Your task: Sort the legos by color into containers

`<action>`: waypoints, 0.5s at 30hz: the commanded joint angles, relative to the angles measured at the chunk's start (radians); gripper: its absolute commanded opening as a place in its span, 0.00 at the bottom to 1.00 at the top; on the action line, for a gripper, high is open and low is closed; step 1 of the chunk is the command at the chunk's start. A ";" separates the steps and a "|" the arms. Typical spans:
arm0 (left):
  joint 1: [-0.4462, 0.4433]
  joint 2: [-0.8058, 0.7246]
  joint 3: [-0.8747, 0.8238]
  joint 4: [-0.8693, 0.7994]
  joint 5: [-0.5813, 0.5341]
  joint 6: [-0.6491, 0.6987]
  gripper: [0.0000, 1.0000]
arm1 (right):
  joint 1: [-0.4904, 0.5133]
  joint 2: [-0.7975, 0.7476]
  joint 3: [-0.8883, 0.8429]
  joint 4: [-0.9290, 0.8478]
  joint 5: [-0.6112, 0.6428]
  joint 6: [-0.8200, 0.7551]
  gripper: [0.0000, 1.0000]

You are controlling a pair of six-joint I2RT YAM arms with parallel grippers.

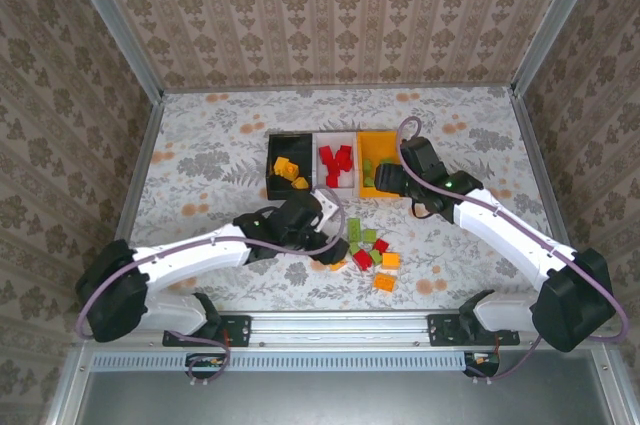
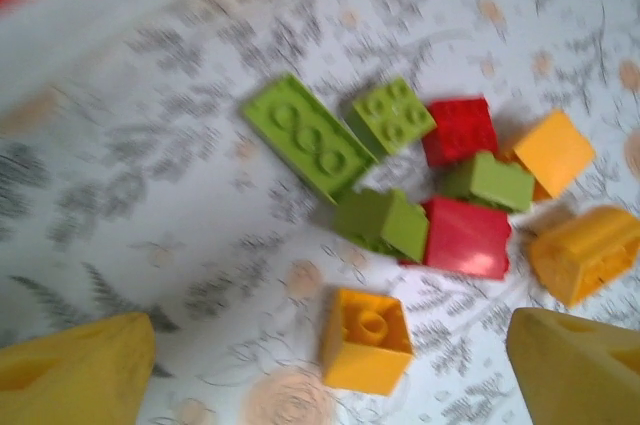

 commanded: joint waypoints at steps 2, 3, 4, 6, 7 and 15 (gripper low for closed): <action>-0.043 0.084 -0.008 -0.047 0.114 0.065 1.00 | -0.008 -0.015 -0.021 0.014 -0.023 0.021 0.79; -0.062 0.099 -0.007 -0.050 0.084 0.073 1.00 | -0.008 -0.014 -0.021 0.015 -0.024 0.022 0.79; -0.075 0.118 -0.005 -0.048 0.060 0.083 0.99 | -0.008 -0.013 -0.020 0.015 -0.024 0.021 0.79; -0.086 0.150 -0.005 -0.035 0.024 0.088 0.95 | -0.008 -0.011 -0.017 0.015 -0.026 0.019 0.79; -0.087 0.163 -0.008 -0.020 0.008 0.089 0.93 | -0.010 -0.012 -0.015 0.015 -0.028 0.019 0.79; -0.086 0.246 -0.004 0.034 -0.024 0.106 0.80 | -0.016 -0.026 -0.015 0.010 -0.027 0.013 0.79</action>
